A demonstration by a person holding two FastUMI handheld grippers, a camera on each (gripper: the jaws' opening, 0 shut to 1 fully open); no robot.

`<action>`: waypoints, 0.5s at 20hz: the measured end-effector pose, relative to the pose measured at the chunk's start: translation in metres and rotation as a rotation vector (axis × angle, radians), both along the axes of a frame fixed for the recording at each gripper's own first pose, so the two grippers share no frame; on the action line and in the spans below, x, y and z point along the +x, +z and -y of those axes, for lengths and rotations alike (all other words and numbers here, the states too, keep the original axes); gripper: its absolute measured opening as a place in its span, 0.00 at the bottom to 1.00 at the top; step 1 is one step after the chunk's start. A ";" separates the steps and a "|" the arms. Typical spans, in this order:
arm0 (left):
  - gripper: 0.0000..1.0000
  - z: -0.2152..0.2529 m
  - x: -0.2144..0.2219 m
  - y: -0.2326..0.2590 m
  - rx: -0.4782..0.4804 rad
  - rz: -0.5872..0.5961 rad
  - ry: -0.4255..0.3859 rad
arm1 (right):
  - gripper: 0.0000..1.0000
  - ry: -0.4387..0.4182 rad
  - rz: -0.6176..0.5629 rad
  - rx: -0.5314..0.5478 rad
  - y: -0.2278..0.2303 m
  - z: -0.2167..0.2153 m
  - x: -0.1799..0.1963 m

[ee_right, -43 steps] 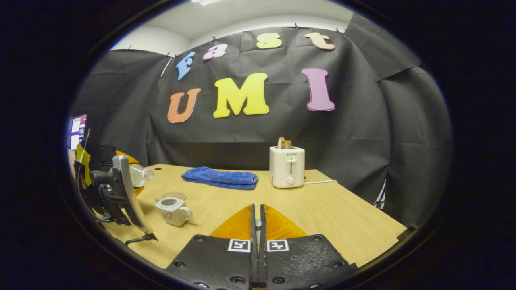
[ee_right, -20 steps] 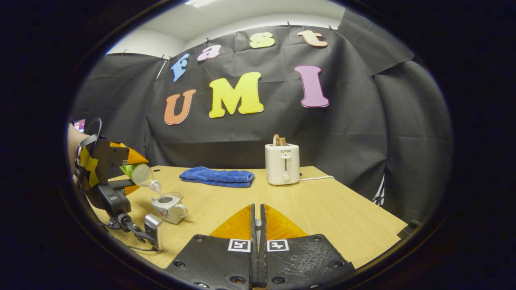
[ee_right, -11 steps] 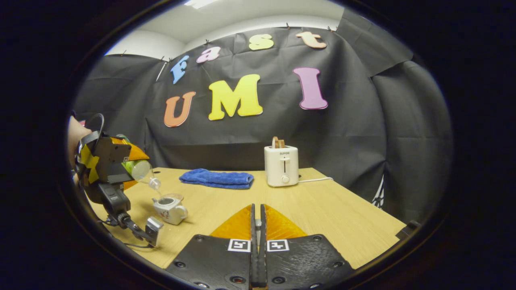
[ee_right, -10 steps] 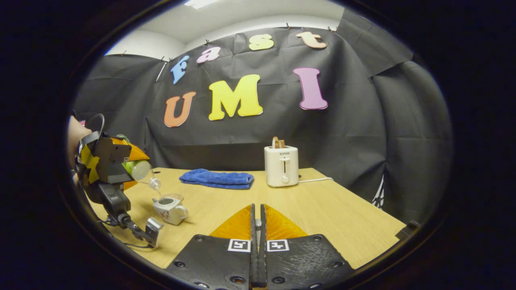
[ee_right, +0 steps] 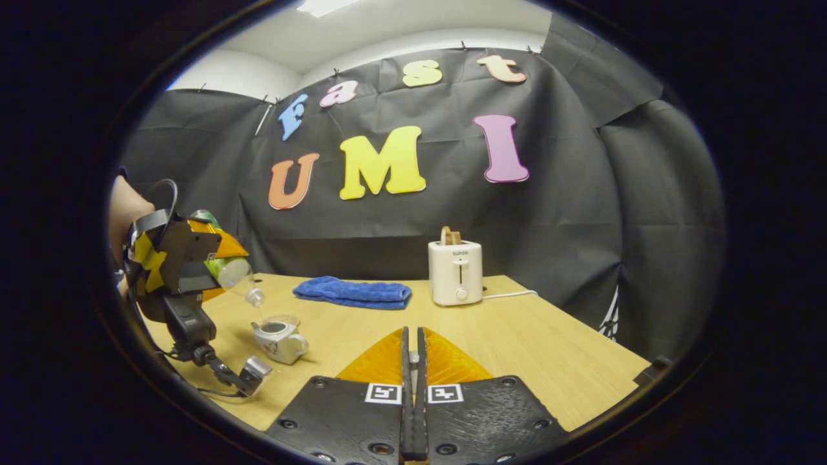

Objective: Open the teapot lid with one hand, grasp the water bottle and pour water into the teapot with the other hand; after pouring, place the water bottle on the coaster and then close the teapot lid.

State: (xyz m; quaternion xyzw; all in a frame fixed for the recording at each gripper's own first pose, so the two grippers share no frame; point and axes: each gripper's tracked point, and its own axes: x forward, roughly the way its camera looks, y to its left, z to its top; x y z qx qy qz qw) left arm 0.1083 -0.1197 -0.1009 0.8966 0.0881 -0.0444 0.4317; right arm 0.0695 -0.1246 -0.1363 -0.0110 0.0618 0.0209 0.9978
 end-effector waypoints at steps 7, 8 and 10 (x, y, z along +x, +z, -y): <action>0.74 0.004 0.000 0.000 -0.002 0.003 -0.013 | 0.00 0.003 -0.002 -0.003 0.000 -0.001 0.000; 0.74 0.004 0.002 0.002 -0.004 0.006 -0.011 | 0.00 0.000 -0.002 -0.003 0.000 0.000 0.000; 0.74 0.007 0.007 0.005 -0.044 0.018 -0.034 | 0.00 -0.008 -0.004 -0.008 0.001 0.000 0.003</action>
